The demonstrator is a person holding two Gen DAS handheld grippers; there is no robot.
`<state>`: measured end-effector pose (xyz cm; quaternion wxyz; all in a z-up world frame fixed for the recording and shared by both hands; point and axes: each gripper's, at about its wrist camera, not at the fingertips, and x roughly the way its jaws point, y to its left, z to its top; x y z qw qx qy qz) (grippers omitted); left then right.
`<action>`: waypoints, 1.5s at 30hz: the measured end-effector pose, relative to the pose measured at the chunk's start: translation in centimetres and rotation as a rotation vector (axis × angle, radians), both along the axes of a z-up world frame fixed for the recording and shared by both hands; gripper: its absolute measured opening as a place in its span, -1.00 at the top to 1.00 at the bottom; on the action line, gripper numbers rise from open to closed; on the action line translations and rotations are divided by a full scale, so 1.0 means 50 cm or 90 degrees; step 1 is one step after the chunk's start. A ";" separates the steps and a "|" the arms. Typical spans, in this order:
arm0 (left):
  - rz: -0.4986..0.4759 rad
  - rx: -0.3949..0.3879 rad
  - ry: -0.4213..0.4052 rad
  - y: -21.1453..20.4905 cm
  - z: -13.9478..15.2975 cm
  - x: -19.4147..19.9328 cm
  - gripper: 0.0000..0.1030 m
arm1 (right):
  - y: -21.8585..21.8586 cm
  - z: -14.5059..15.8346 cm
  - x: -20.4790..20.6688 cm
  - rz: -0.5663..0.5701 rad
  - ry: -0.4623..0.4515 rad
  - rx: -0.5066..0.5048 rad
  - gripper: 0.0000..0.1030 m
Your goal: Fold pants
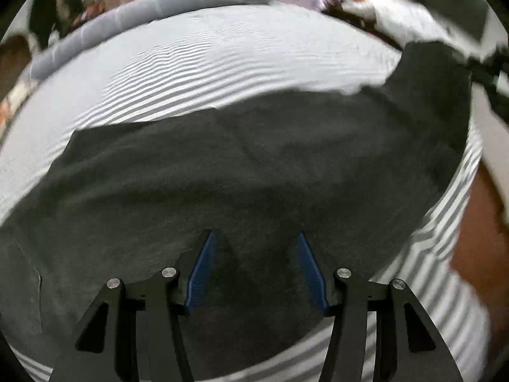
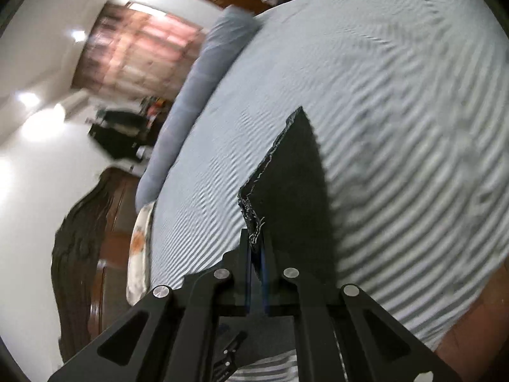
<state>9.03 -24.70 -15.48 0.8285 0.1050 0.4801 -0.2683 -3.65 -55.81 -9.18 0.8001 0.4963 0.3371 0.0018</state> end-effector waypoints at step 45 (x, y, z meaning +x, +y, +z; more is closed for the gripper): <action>0.164 -0.328 0.261 0.371 -0.027 0.192 -0.29 | 0.556 -0.165 0.070 0.266 0.150 -0.006 0.30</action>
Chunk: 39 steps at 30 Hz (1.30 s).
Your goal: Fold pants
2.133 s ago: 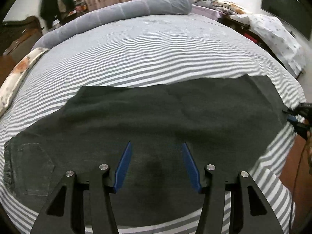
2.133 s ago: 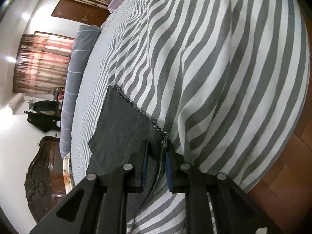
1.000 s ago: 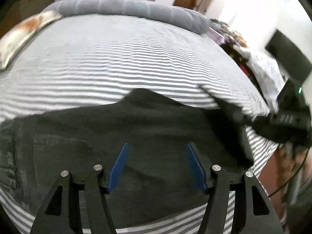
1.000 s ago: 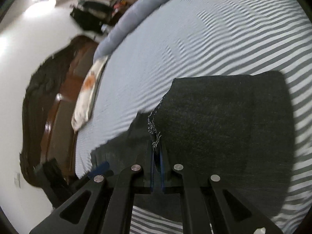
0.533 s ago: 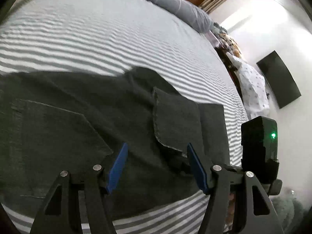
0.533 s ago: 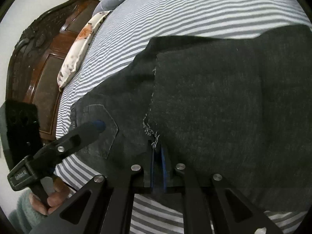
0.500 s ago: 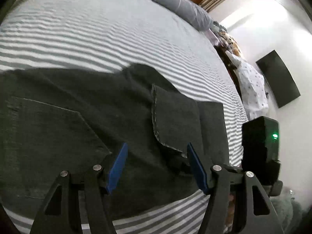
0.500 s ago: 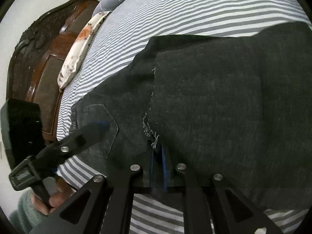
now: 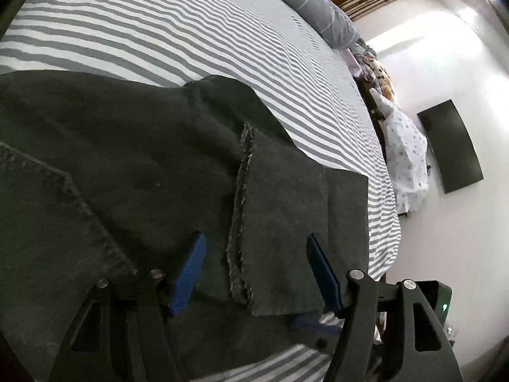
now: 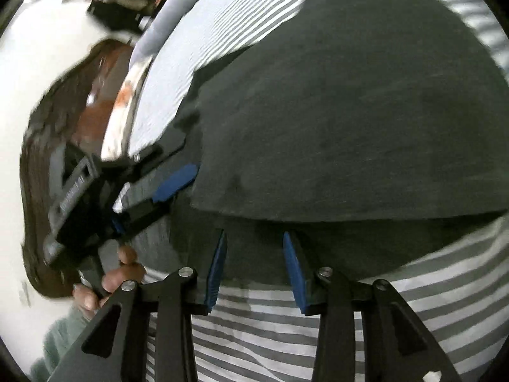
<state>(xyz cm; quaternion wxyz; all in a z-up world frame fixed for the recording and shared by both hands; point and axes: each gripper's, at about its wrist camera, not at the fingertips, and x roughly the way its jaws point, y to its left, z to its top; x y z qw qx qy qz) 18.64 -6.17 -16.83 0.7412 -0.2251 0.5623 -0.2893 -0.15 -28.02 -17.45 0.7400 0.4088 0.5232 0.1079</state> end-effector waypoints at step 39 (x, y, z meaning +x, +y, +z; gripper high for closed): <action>0.023 -0.014 0.096 -0.015 -0.028 0.016 0.19 | -0.232 -0.022 -0.055 -0.228 0.005 0.043 0.29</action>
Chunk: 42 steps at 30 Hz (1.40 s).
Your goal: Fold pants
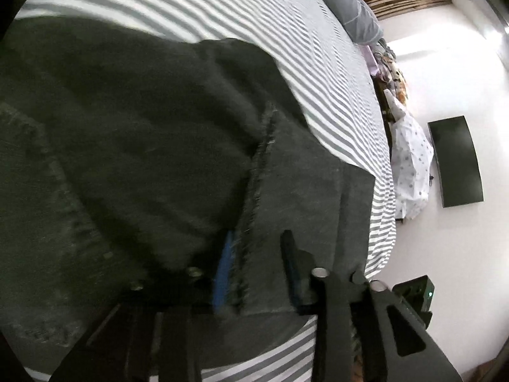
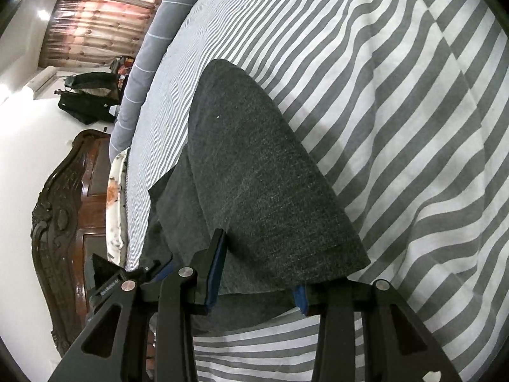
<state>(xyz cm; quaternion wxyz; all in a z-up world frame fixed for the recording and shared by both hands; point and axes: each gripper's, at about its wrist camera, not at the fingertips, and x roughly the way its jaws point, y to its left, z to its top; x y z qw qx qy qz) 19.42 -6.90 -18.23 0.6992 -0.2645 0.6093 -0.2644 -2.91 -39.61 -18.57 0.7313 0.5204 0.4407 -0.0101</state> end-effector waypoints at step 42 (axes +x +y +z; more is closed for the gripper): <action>-0.021 0.182 -0.110 -0.049 0.033 -0.098 0.93 | 0.014 0.032 0.004 0.077 0.124 -0.168 0.32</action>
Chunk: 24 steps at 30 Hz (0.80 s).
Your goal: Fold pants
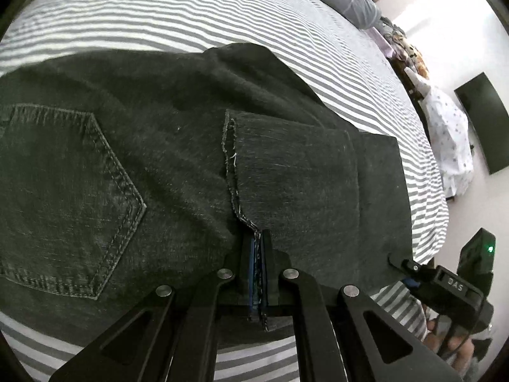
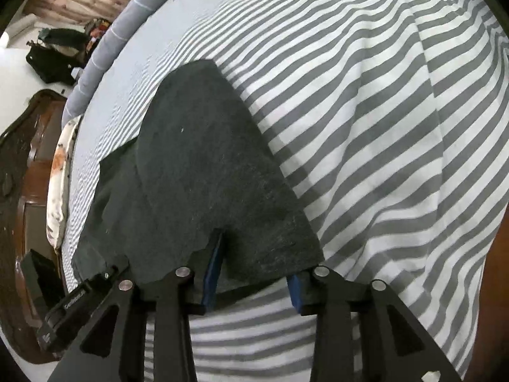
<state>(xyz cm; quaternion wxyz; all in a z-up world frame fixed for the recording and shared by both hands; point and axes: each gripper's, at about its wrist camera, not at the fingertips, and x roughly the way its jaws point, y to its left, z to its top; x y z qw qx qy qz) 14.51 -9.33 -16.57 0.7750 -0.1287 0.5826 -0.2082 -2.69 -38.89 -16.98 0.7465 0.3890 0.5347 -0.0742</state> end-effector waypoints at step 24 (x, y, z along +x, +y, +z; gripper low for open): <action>-0.072 0.138 -0.131 -0.084 0.014 -0.005 0.75 | 0.017 0.125 0.236 0.185 -0.073 -0.238 0.17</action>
